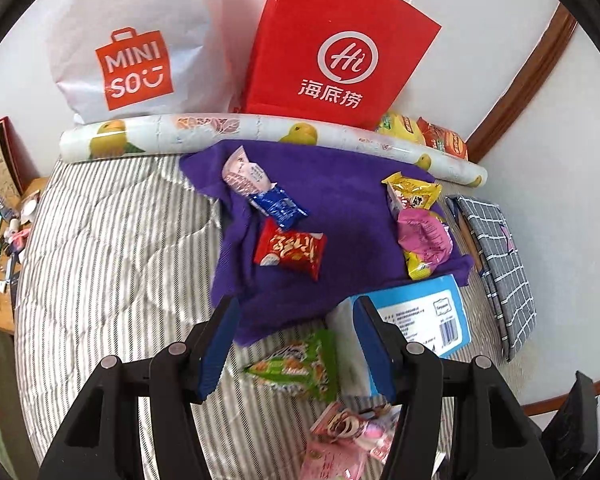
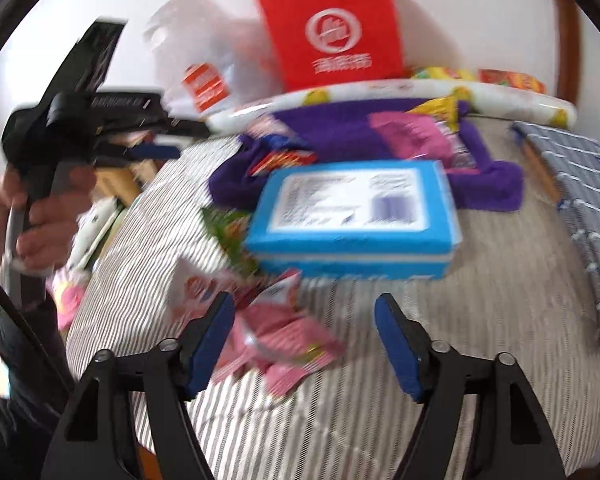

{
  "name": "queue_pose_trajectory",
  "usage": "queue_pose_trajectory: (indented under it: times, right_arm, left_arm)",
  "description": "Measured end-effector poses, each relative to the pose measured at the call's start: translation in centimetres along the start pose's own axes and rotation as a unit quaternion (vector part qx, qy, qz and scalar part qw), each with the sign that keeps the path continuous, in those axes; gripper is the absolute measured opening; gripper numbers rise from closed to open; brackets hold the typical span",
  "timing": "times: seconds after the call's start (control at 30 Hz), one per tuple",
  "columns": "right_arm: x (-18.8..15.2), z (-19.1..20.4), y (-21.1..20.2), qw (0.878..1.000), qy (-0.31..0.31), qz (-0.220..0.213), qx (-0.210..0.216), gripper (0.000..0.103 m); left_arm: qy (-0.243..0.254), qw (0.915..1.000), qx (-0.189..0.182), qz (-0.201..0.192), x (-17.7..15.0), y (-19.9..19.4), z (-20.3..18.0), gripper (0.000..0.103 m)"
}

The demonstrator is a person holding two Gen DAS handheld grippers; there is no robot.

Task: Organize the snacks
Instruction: 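Move the right tool to the pink bread bag with silver stripe, then grasp the pink bread bag with the right tool while the left tool grasps the green chip bag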

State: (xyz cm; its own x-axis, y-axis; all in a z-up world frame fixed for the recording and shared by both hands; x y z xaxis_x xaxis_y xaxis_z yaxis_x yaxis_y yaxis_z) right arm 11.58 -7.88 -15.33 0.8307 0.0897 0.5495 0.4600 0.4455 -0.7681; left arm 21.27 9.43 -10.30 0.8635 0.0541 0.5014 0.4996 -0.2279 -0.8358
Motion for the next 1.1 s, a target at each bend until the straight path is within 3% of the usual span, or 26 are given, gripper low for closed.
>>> queue_pose_trajectory:
  times: [0.3, 0.43, 0.6, 0.8, 1.1]
  right_arm:
    - [-1.7, 2.3, 2.9, 0.995, -0.101, 0.006, -0.026, 0.08]
    - [-2.1, 2.5, 4.1, 0.99, -0.131, 0.011, -0.048, 0.081]
    - [-3.3, 2.7, 5.9, 0.987, -0.151, 0.033, -0.042, 0.081]
    - [-3.2, 2.4, 6.0, 0.991, -0.129, 0.014, -0.021, 0.075]
    - [-3.5, -1.9, 1.9, 0.994, -0.092, -0.023, -0.053, 0.073]
  left_arm:
    - [0.015, 0.9998, -0.006, 0.008, -1.7, -0.5, -0.6, 0.057]
    - [0.03, 0.9994, 0.012, 0.011, -2.5, -0.3, -0.8, 0.057]
    - [0.035, 0.9991, 0.017, 0.02, -3.2, 0.2, -0.9, 0.057]
    - [0.039, 0.9984, 0.033, 0.026, -3.9, 0.6, -0.3, 0.057]
    - [0.03, 0.9984, 0.024, 0.041, -5.4, 2.2, 0.5, 0.057]
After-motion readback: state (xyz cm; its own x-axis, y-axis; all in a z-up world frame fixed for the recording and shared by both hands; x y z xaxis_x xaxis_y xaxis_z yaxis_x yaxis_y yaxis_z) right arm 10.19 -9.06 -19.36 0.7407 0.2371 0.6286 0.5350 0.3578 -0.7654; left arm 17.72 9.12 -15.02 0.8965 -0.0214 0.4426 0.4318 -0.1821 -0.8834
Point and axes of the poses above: each gripper's, at about its wrist camera, not at the fingertips, and y roughly the way its jaws point, z to its left, x to its top, the point moved 7 cm from there along y, roughly the way its jaws point, and after that the axes turned 8 degrees about y, right-handed, at the moved point
